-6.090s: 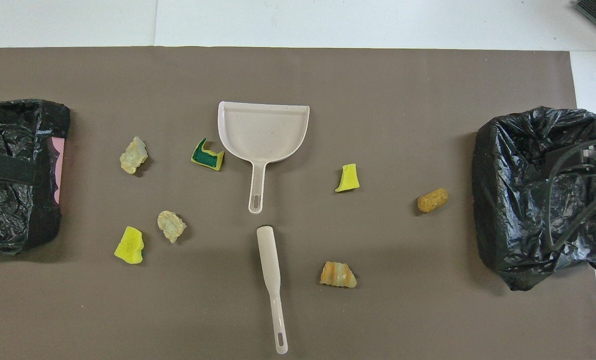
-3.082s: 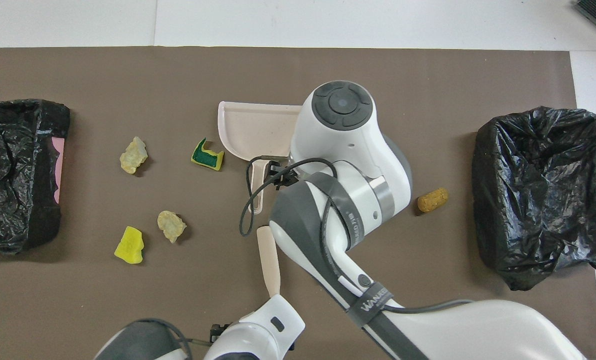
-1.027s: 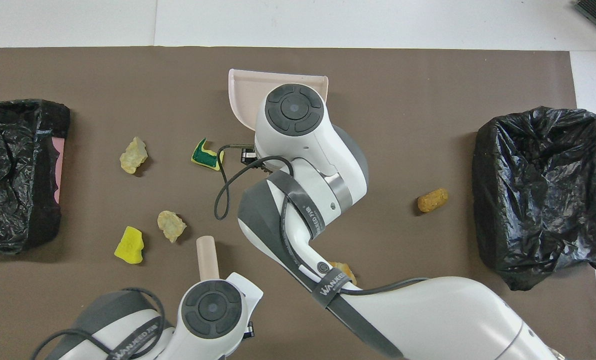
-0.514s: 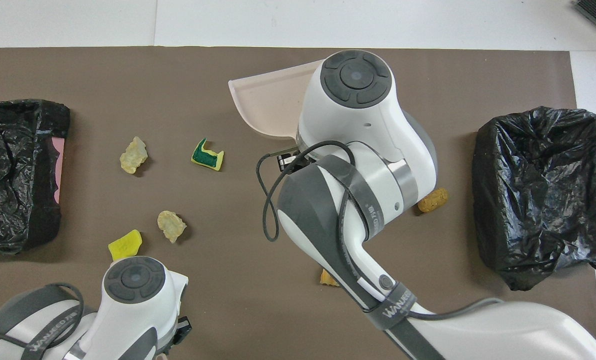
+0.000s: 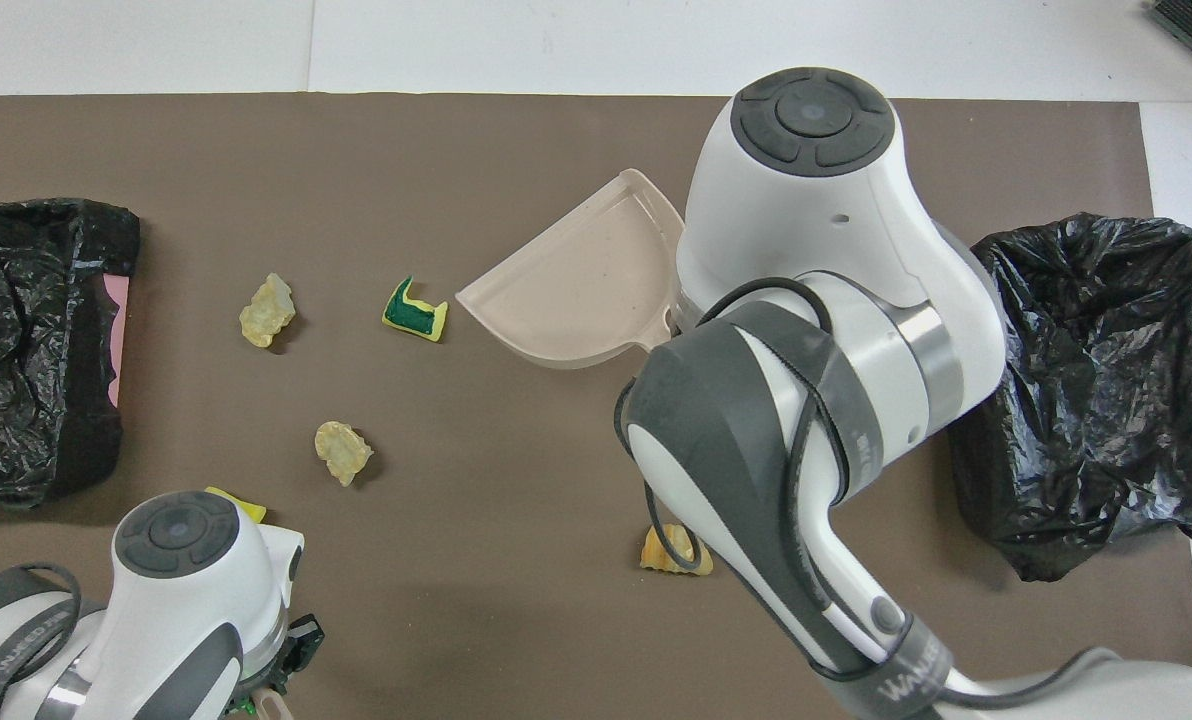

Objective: Sweep and dump trash in bin

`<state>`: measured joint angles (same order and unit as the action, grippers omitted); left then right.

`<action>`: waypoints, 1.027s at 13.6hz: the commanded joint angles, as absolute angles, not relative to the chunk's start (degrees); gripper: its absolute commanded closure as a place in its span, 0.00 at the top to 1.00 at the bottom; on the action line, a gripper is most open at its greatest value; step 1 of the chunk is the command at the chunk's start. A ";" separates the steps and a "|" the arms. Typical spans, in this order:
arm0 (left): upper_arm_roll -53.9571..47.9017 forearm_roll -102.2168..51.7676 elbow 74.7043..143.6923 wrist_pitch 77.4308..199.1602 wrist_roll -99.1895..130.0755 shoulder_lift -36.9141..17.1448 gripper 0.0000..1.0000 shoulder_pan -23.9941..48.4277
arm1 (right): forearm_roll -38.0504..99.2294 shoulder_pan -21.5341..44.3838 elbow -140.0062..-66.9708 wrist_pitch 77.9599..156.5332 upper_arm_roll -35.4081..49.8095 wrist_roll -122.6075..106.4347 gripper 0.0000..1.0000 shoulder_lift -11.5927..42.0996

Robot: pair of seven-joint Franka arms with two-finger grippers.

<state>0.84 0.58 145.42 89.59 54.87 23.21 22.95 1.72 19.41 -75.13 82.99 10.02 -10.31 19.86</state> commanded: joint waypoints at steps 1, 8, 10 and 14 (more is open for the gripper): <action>0.26 1.76 147.04 95.08 51.42 23.83 0.00 20.30 | 0.01 19.16 -83.65 84.54 10.63 -22.71 0.00 14.69; -0.09 1.85 146.07 113.79 44.14 18.46 0.00 21.97 | -8.77 22.49 -96.59 94.82 10.81 -43.51 0.00 11.86; -0.09 1.32 145.73 115.22 37.92 18.11 0.00 24.25 | -10.89 24.34 -99.04 98.59 10.72 -43.77 0.00 12.04; -0.09 -3.33 142.74 115.31 28.41 16.18 0.00 28.03 | -19.07 28.21 -100.45 98.52 10.72 -42.63 0.00 13.88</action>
<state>-0.62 -1.70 144.98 114.96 32.44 17.69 25.86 -16.57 27.85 -98.58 97.19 10.33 -42.04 14.28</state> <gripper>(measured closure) 0.731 0.670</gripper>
